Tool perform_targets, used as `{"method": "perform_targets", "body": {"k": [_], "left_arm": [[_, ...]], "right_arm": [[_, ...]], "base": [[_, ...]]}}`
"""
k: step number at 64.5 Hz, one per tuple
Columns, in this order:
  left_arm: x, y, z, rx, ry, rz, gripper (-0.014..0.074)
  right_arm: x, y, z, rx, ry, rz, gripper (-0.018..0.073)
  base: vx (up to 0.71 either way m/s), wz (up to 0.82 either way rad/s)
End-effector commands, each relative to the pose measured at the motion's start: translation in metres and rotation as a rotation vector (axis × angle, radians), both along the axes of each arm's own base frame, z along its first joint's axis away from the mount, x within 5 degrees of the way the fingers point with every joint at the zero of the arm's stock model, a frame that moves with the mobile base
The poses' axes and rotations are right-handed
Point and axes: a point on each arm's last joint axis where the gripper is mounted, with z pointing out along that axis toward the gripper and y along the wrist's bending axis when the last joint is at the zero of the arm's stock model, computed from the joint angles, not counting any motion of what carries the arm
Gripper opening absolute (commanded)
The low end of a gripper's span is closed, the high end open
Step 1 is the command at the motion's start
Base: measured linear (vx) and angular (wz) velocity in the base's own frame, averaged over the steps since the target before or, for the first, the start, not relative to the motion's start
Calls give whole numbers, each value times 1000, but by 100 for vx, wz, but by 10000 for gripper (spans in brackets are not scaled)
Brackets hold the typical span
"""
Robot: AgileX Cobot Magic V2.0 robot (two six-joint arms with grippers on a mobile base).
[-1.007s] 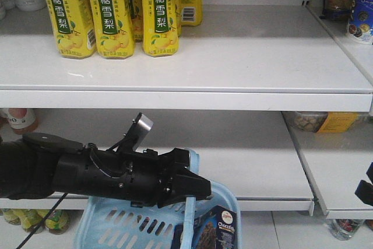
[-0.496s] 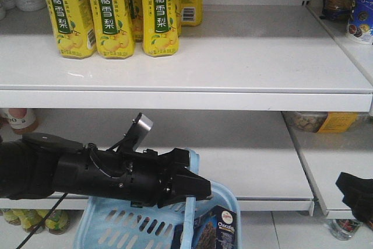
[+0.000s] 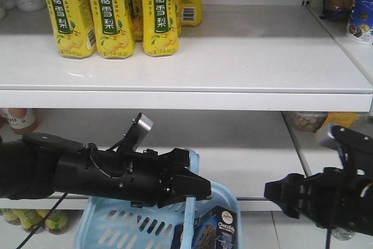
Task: Left arm holds basket, right arm returns cookies
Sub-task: 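Reach the right gripper down into the basket over the cookie box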
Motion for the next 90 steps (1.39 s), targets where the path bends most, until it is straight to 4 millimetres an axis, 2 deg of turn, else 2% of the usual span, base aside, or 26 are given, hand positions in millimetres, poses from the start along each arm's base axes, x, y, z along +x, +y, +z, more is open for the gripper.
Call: {"method": "perform_targets", "body": {"k": [1,9,20,38,60,68,90], "left_arm": [[0,-3,31,-131,-42,19,-8],[0,-3,31,-131,-42,19,-8],[0,-3,31,-131,-42,19,-8],[0,-3,31,-131,-42,19,-8],[0,-3,31,-131,-42,19,-8],[0,-3,31,-131,-42,19,-8],[0,-3,31,-131,-42,19,-8]], "right_arm": [[15,16,2,40,33,22,412],[28,31,-12,25,142,86,423],[36,40,-24,45,247,108,452],[32,47,-24,116,295,162,511],[27,51,-23,162,343,189,510],[26,53,-29,164,392,204,510],[19,84,-47,98,392,257,510]], "base": [[0,0],[0,0],[0,0],[0,0],[0,0],[0,0],[0,0]]}}
